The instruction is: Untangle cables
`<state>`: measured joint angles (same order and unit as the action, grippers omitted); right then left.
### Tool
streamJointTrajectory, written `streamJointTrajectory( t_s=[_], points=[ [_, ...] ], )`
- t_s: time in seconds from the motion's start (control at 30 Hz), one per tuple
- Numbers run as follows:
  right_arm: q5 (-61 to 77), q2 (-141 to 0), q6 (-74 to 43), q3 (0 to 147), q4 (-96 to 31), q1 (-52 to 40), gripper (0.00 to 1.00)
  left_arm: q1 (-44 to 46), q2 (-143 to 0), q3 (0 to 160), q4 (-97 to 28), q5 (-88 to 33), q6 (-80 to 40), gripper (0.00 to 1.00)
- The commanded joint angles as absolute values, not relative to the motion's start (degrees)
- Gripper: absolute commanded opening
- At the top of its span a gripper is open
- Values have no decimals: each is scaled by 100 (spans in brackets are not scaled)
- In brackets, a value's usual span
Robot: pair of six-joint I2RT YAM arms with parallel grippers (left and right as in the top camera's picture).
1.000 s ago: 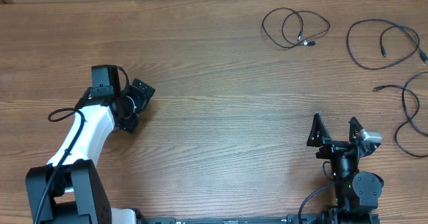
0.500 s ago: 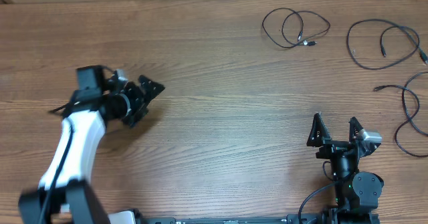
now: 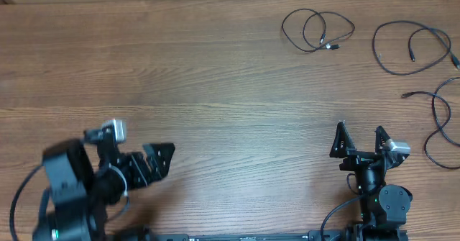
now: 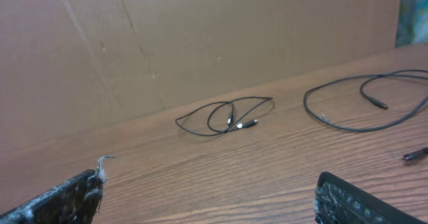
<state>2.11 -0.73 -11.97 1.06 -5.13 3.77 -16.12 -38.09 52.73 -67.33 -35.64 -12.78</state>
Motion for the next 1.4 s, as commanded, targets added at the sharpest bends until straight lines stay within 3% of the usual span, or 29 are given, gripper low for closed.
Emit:
streamJointTrajectory(
  t_s=[0.0, 0.23, 0.37, 0.47, 0.6, 1.37],
  points=[
    [158, -16, -1192, 45, -473, 388, 100, -1601, -3483, 5280, -7024, -3094, -1059, 99],
    [158, -16, -1192, 45, -473, 388, 100, -1459, -3308, 5277, -6914, -3983, -1129, 100],
    [158, -16, -1192, 45, -473, 388, 100, -751, -2921, 5277, -5885, -4495, -895, 100],
    [158, -16, -1192, 45, -473, 388, 100, -43, -2416, 5277, -5004, -4062, -851, 99],
    [158, -16, -1192, 45, -473, 388, 100, 443, -1739, 5275, -4853, -3208, -856, 100],
    [158, -16, -1190, 47, -473, 388, 100, 370, -21, 5026, -5513, -1765, -854, 100]
  ],
)
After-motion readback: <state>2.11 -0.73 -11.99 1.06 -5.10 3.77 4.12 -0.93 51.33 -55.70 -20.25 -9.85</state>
